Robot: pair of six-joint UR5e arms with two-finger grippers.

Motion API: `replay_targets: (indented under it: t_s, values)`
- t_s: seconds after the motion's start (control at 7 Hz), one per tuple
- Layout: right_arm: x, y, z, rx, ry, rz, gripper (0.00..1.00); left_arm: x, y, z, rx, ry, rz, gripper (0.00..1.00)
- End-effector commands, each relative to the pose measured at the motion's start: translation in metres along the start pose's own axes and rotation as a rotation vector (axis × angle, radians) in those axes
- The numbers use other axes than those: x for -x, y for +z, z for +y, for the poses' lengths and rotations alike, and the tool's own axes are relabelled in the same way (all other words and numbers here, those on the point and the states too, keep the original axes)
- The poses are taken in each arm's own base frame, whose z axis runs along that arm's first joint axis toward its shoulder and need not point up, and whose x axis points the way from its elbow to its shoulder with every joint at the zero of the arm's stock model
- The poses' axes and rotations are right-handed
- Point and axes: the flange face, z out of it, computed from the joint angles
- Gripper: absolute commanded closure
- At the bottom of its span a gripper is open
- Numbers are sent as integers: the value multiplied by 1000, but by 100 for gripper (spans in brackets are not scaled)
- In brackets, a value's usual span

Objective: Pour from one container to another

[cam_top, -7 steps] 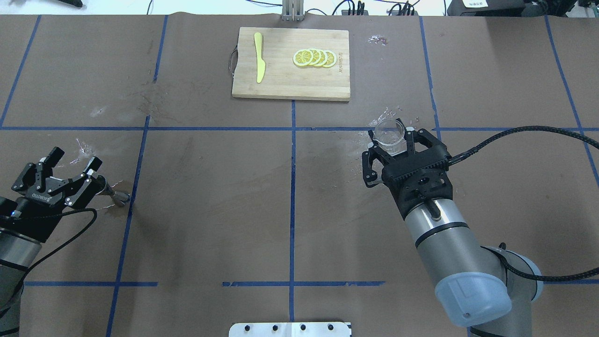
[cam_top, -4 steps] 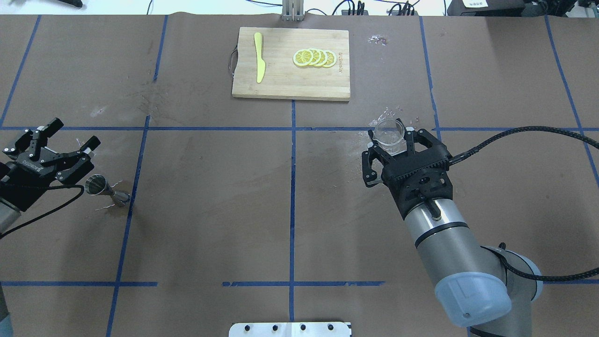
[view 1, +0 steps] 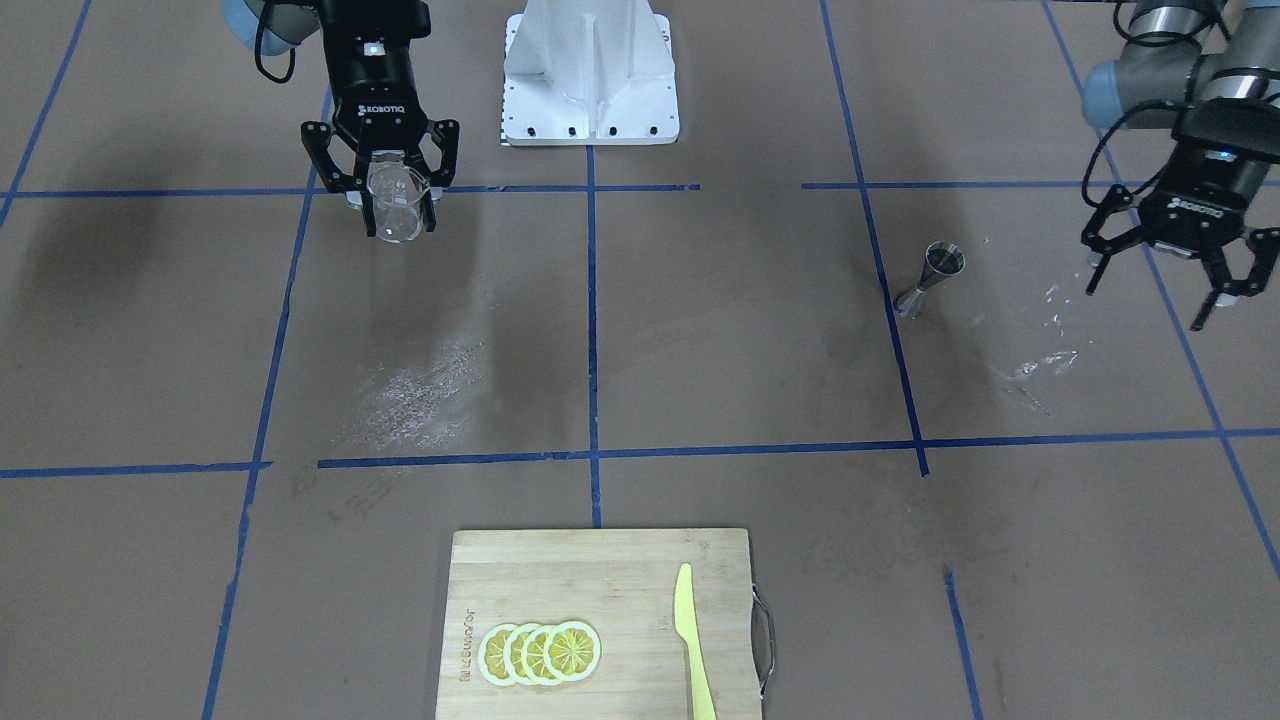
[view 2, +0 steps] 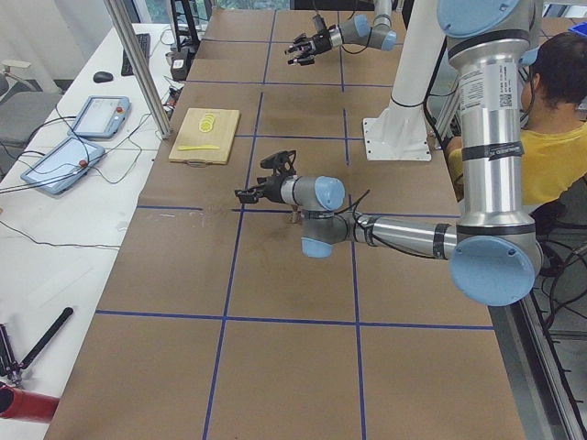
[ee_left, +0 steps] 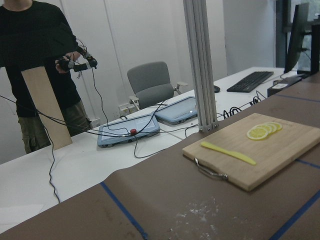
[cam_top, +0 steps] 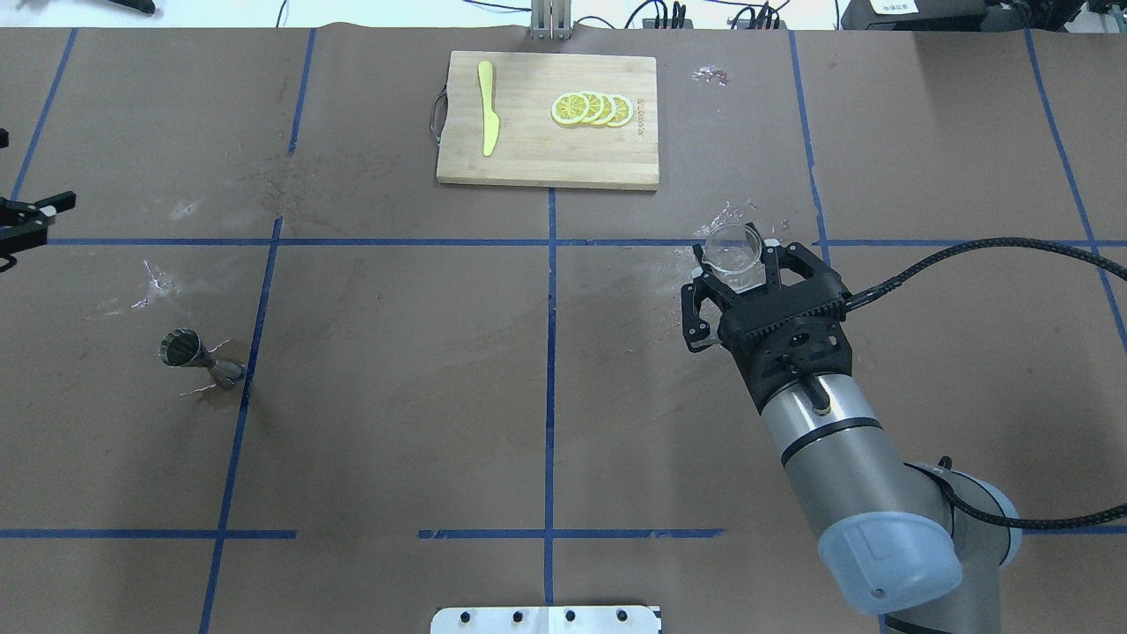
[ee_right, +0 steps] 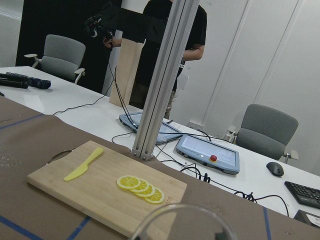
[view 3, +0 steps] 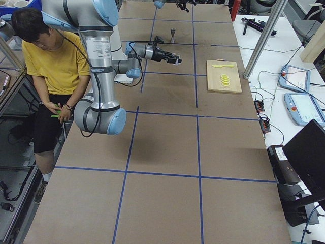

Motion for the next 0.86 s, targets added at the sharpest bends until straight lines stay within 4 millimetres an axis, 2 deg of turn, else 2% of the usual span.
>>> replay_targets:
  t_s: [0.0,0.14,0.43,0.57,0.71]
  values:
    - [0,0,0,0,1,0,100,74,-33,11,198,97,-15,0]
    - [0,0,0,0,1,0,100,90,-29,13,310,28,-20,0]
    - [0,0,1,1,-2,1,100,124,-28,18,478,107,-49,0]
    - [0,0,1,1,-2,1,100,158,-33,-4,497,287,-208,0]
    - [0,0,1,1,-2,1,100,170,-27,-13,555,324,-229,0]
